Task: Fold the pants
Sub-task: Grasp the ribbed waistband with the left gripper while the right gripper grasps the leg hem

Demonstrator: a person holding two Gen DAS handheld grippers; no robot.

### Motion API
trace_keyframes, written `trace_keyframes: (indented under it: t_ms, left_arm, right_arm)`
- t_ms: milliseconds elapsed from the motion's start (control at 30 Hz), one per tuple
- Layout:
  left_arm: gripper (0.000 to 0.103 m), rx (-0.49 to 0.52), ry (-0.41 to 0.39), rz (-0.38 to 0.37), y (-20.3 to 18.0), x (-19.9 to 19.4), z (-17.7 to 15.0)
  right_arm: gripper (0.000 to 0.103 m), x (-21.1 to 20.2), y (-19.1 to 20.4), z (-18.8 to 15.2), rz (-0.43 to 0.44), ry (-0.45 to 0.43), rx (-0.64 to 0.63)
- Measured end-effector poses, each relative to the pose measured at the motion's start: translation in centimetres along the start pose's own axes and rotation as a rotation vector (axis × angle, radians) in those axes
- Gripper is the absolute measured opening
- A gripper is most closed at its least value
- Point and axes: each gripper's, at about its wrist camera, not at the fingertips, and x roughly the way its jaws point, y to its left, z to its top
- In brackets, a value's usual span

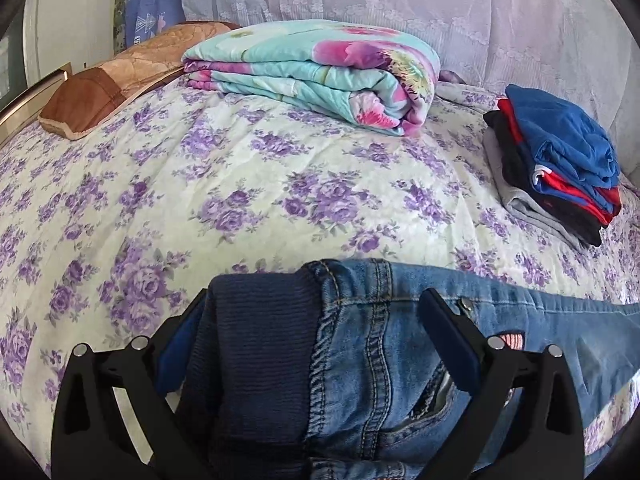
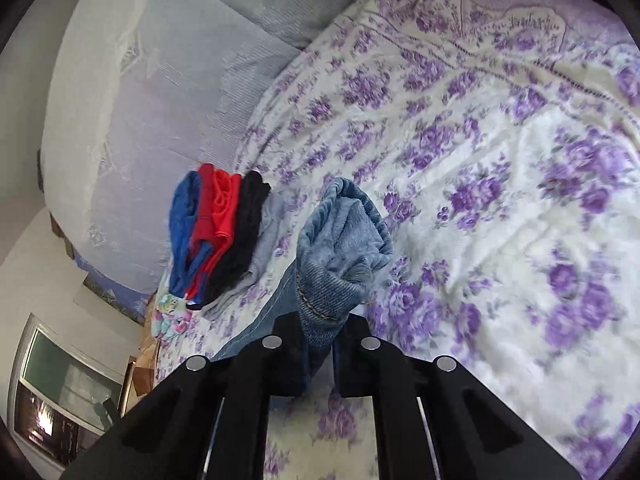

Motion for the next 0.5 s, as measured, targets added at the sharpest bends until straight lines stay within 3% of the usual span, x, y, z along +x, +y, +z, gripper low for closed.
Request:
trace_keyframes:
  t_ms: [100,200,233,267,300,333,433,500]
  left_arm:
    - [0.098,0.062,0.023,-0.042,-2.3,1.6,0.9]
    - [0.098,0.124,0.044,0.004,-3.7,2.5,1.0]
    - [0.098,0.129,0.035,-0.010,-3.5,2.1,0.8]
    - [0.098,0.123,0.022,-0.031,-3.2,1.6,0.7]
    - [0.098,0.106,0.013,-0.054,-2.6,1.2,0.6]
    - [0.098,0.084,0.013,-0.060,-2.0,0.8,0.5]
    - [0.098,0.038,0.003,-0.055,-0.7,-0.5,0.1]
    - [0.098,0.050,-0.020,-0.063,-0.4,-1.9,-0.1]
  right_arm:
    - [0.009,-3.1,-1.6,-1.0,-0.082,0.008,-0.026]
    - [0.010,-1.8,-5.4,-2.5,-0.142,0.119,0.066]
    - [0.018,-2.0,-5.9,-2.7,-0.127,0.110,0.097]
    - [0.024,-2.3,-5.7,-2.5,-0.117,0.098,0.104]
    - [0.044,-3.0,-5.4,-2.4,-0.125,0.075,0.097]
    - [0.057,-4.0,-5.0,-2.3,-0.139,0.034,0.084]
    - [0.058,-7.1,-3.7,-2.4,-0.210,-0.098,0.032]
    - [0.060,-8.5,-2.6,-2.9,-0.208,-0.143,-0.005]
